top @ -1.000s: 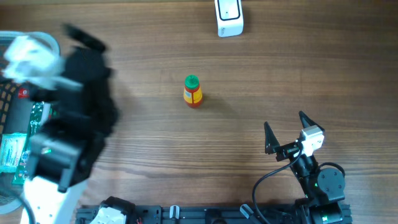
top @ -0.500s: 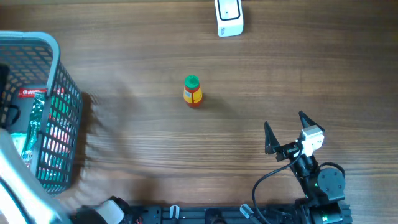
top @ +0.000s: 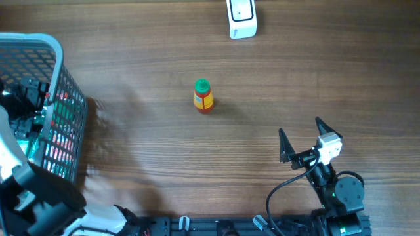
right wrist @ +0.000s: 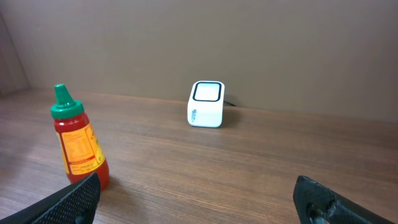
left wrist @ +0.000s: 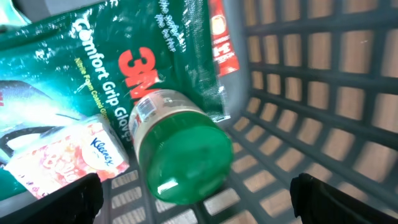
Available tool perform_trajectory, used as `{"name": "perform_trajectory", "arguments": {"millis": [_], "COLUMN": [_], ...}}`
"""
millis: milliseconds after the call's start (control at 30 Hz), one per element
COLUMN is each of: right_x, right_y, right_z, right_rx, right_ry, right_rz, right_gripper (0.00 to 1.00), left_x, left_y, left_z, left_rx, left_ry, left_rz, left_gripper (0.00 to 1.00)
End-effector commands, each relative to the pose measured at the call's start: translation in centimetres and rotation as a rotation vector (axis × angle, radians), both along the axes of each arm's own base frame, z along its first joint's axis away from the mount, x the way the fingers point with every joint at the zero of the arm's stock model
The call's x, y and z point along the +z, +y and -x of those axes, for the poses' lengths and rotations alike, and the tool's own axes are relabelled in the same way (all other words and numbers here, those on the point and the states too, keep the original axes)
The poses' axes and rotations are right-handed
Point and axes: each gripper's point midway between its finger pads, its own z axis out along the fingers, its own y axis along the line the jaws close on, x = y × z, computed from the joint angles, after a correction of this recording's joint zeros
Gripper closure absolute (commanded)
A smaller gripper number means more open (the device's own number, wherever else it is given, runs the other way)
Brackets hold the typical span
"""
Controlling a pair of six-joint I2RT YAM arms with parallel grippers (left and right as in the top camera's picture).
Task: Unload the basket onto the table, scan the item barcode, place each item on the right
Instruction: 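Reach the left gripper into the basket and grasp the green-lid jar, then place the green-lid jar on the table left of the bottle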
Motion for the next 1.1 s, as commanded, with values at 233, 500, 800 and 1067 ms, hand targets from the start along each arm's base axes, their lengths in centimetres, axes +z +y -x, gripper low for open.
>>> {"name": "perform_trajectory", "arguments": {"millis": [233,500,800,1067], "right_x": [0.0,0.0,0.0,0.0], "right_y": [0.2,0.2,0.2,0.2], "right_z": [0.1,0.1,0.1,0.1], "right_rx": [0.011,0.011,0.011,0.011], "right_ry": [-0.003,-0.003,-0.003,-0.003], "right_rz": [0.001,0.001,0.001,0.001], "right_gripper": [0.0,0.0,0.0,0.0], "left_x": [-6.8,-7.2,-7.5,0.3], "left_y": [-0.8,-1.2,-2.1,0.8], "left_z": [-1.4,-2.5,-0.6,-1.0], "left_rx": [-0.031,-0.056,-0.055,-0.005], "left_ry": [0.118,0.105,0.193,0.115], "left_rz": [0.13,0.115,0.137,0.079], "left_gripper": [0.0,0.01,0.33,0.37]}}
